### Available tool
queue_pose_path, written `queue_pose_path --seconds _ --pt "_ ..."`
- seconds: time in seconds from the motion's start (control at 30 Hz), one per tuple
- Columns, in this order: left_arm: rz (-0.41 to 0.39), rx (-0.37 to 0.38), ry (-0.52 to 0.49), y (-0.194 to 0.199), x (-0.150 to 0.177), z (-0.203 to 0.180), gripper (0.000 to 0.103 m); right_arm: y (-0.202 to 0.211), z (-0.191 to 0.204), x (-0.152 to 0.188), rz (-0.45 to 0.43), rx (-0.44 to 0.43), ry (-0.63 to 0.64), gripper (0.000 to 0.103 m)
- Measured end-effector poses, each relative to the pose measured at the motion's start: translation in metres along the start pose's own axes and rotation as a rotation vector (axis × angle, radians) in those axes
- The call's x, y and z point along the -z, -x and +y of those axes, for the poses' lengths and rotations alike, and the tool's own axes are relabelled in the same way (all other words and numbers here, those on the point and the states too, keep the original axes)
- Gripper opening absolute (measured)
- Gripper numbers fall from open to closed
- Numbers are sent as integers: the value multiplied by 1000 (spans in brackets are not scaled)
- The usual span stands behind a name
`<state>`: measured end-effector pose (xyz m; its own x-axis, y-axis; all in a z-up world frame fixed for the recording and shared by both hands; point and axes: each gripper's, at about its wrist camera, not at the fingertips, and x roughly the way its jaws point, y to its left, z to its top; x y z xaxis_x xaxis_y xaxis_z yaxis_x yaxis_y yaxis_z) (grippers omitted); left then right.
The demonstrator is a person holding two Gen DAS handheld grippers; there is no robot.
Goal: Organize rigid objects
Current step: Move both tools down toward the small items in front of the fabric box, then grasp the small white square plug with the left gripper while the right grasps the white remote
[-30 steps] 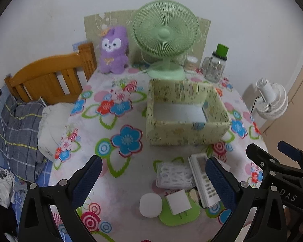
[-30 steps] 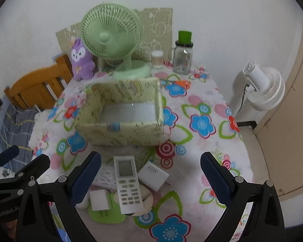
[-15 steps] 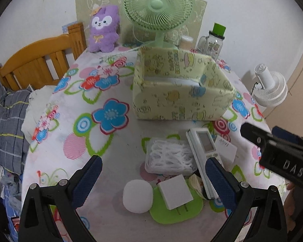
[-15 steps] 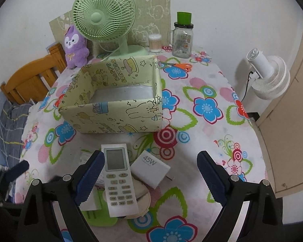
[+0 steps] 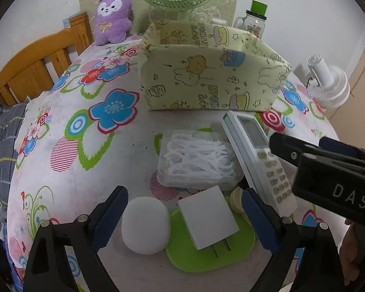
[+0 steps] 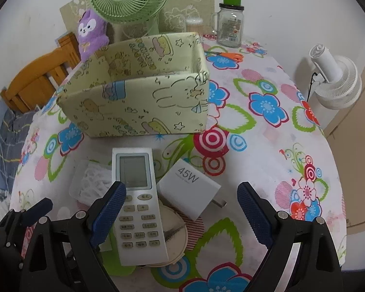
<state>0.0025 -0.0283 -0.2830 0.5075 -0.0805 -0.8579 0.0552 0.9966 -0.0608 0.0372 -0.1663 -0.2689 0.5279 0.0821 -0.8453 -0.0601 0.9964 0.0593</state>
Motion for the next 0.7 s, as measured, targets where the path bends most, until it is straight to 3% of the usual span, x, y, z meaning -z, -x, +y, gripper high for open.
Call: queue_pose_path --seconds 0.4,0.43,0.5,0.7 --pt "14 -39 -31 -6 5 -11 78 -8 2 2 11 -6 2 94" --pt "17 -42 -34 -5 5 -13 73 -8 2 2 12 -3 3 94" --pt "35 -24 -35 -6 6 -15 66 -8 3 1 16 -1 4 95" --pt "58 45 9 -9 6 -13 59 -9 5 -1 20 5 7 95"
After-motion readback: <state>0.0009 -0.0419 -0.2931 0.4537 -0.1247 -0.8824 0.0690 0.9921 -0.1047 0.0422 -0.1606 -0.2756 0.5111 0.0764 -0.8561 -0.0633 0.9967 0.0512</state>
